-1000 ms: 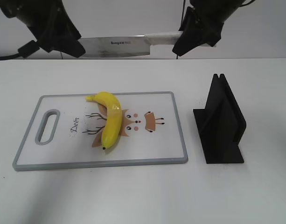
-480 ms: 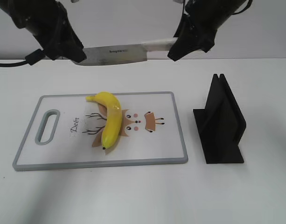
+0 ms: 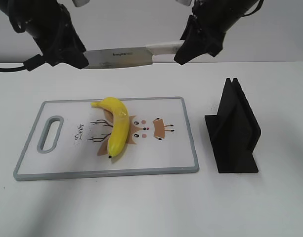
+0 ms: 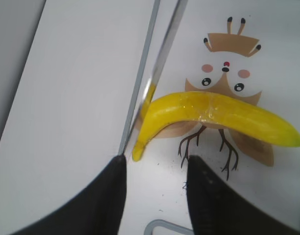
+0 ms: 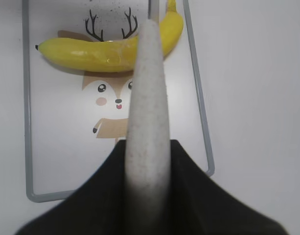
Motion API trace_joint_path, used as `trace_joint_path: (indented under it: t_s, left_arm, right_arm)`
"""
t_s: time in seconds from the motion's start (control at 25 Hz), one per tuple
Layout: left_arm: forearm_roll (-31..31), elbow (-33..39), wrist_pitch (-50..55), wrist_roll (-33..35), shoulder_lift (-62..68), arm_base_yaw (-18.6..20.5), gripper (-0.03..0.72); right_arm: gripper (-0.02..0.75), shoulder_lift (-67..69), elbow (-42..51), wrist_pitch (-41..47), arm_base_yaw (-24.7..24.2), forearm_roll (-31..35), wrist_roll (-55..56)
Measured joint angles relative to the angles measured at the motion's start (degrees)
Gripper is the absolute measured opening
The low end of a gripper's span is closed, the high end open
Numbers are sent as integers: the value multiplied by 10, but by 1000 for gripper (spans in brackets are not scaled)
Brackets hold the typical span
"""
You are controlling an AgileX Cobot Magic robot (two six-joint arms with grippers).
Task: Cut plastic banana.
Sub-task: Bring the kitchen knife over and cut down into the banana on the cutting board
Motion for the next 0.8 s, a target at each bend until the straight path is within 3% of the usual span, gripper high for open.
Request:
trace_joint_path:
  t_s: [0.52,0.8]
  left_arm:
    - [20,0,6,2,-23,0,445]
    - [23,-3,41,2,-49,0,446]
  right_arm:
    - [171,0,-18,32,15,-59,-7]
    - [171,0,-18,34,15,-31,-9]
